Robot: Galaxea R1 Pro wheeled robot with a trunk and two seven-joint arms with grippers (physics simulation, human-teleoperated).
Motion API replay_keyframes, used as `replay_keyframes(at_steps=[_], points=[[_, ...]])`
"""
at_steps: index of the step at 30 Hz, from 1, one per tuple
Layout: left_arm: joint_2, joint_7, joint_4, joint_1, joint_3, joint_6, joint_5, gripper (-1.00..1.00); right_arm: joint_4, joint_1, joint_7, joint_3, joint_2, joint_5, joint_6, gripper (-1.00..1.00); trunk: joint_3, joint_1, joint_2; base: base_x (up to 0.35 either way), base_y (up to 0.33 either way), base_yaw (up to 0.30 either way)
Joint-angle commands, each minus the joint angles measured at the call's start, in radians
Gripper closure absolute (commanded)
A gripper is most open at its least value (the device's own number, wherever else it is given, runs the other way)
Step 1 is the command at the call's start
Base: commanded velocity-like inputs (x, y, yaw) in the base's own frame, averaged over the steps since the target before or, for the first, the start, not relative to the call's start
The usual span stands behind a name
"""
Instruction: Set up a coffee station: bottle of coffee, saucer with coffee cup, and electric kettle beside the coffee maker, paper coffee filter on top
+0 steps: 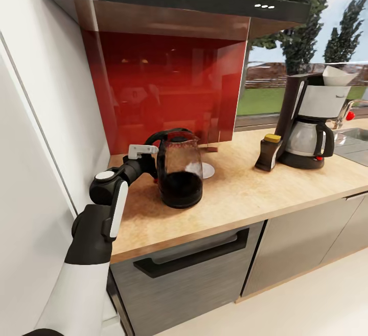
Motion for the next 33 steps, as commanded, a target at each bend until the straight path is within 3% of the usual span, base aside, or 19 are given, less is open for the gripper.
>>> replay_keyframes(at_steps=[1, 10, 33], points=[[0.000, -0.008, -0.001, -0.001, 0.001, 0.004, -0.013, 1.00, 0.001, -0.001, 0.005, 0.001, 0.000, -0.007, -0.003, -1.00, -0.001, 0.000, 0.000, 0.000, 0.000, 0.000], [0.000, -0.008, -0.002, -0.001, 0.000, 0.002, -0.013, 1.00, 0.001, -0.001, 0.005, 0.001, 0.000, -0.007, -0.003, -1.00, -0.001, 0.000, 0.000, 0.000, 0.000, 0.000], [0.000, -0.008, -0.002, -0.001, -0.001, 0.002, -0.013, 1.00, 0.001, -0.001, 0.005, 0.001, 0.000, -0.007, -0.003, -1.00, 0.071, -0.088, 0.161, 0.000, 0.000, 0.000]])
